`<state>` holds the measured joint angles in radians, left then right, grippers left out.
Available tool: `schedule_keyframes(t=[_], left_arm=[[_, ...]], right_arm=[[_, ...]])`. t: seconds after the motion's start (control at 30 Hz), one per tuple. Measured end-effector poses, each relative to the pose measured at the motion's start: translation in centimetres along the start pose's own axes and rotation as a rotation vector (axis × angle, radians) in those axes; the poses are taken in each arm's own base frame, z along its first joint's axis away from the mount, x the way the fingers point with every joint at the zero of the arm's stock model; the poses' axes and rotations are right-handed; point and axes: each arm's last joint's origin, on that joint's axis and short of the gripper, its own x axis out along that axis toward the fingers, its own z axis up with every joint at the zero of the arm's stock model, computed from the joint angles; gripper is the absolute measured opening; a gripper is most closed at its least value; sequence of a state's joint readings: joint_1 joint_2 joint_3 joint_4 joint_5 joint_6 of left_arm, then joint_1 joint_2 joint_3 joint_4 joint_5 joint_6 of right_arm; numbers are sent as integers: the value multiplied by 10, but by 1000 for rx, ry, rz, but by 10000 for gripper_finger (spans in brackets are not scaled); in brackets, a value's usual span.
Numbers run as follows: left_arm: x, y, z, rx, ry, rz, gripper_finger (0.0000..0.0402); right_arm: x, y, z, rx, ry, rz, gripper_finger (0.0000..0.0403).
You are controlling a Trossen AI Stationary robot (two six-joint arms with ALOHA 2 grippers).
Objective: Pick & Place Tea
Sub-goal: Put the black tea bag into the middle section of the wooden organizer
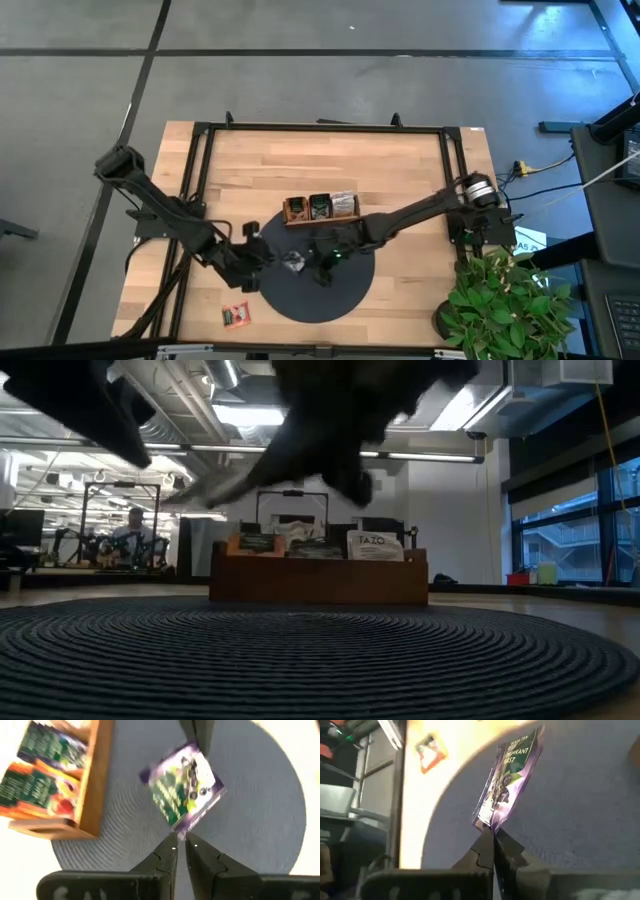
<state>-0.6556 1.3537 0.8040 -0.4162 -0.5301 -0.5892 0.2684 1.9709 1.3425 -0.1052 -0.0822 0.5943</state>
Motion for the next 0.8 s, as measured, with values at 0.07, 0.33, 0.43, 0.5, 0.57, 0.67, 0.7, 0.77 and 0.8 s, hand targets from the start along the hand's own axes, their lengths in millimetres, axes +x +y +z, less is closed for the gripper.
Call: schedule_keyframes(t=[0.07, 0.33, 0.43, 0.5, 0.57, 0.67, 0.7, 0.77, 0.8], left_arm=[[-4, 1, 2, -17, -16, -6, 33], [-2, 3, 6, -28, -52, 9, 33], [0, 6, 12, -7, -77, 17, 33], [2, 8, 16, -10, -109, 33, 33], [3, 10, 21, -24, -145, 45, 33], [5, 12, 29, -37, -203, 48, 33], [5, 12, 31, -30, -219, 48, 33], [5, 14, 34, -17, -232, 58, 33], [6, 15, 34, -15, -236, 75, 33]], right_arm=[[-14, 4, -2, -21, -31, -14, 4], [-59, -10, -47, -66, -194, -69, 5], [-65, -12, -61, -205, -258, -121, 5], [-66, -10, -64, -303, -308, -163, 5], [-67, -8, -63, -387, -358, -188, 5], [-67, -7, -60, -460, -401, -215, 5], [-67, -6, -59, -472, -413, -215, 5], [-68, -6, -59, -493, -408, -235, 5], [-70, -7, -62, -506, -405, -252, 5]])
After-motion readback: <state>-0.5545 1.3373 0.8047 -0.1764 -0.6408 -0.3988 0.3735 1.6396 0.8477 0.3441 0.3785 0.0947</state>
